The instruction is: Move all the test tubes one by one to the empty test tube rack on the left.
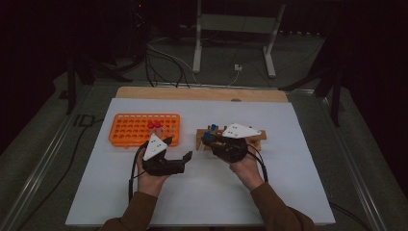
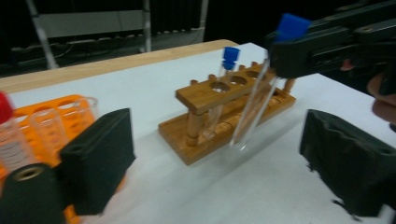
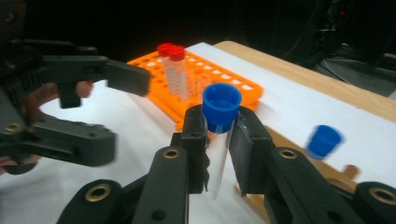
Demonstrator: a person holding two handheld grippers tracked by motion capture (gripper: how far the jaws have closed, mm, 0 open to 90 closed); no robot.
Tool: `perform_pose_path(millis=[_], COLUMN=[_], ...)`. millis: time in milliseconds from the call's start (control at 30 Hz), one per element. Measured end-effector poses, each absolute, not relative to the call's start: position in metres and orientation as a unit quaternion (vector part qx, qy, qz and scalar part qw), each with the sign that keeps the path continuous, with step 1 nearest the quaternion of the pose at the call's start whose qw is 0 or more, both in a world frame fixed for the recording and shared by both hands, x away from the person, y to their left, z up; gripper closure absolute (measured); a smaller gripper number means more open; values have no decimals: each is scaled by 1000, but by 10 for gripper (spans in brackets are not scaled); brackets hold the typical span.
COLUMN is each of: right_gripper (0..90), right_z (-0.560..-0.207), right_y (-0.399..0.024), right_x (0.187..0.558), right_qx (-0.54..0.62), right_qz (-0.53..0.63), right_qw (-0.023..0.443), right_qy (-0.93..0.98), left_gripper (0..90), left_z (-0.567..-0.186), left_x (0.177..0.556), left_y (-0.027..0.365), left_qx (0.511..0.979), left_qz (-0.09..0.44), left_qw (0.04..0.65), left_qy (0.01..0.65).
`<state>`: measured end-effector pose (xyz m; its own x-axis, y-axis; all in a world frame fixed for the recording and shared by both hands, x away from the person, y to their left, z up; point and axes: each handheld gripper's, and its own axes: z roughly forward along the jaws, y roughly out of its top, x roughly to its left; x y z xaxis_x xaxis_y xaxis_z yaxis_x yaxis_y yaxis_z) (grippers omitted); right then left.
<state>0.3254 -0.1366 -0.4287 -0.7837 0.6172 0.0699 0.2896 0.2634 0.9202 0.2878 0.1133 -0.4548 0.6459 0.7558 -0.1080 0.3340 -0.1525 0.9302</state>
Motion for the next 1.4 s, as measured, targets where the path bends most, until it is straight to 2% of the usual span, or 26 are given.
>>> perform_pose_path(millis=[200, 300, 633, 767, 900, 1133, 1400], right_gripper=[762, 761, 761, 762, 746, 436, 156], right_z=[-433, -434, -435, -435, -435, -433, -432], right_y=[-123, -117, -108, -108, -110, -121, -132], right_x=[321, 319, 315, 315, 316, 320, 317], right_qx=[282, 276, 267, 266, 267, 284, 301], right_qz=[532, 531, 537, 537, 536, 542, 516], right_qw=[123, 115, 97, 96, 94, 90, 142], right_qy=[789, 793, 794, 795, 795, 786, 789], left_gripper=[180, 238, 603, 724, 775, 778, 778], left_z=[-458, -459, -464, -465, -466, -465, -460], left_x=[288, 287, 286, 285, 285, 287, 287], left_y=[106, 101, 96, 96, 95, 107, 119], left_qx=[749, 758, 779, 782, 783, 771, 759], left_qz=[195, 206, 202, 197, 198, 205, 216], left_qw=[524, 510, 496, 499, 497, 500, 503], left_qy=[356, 350, 327, 318, 316, 337, 353])
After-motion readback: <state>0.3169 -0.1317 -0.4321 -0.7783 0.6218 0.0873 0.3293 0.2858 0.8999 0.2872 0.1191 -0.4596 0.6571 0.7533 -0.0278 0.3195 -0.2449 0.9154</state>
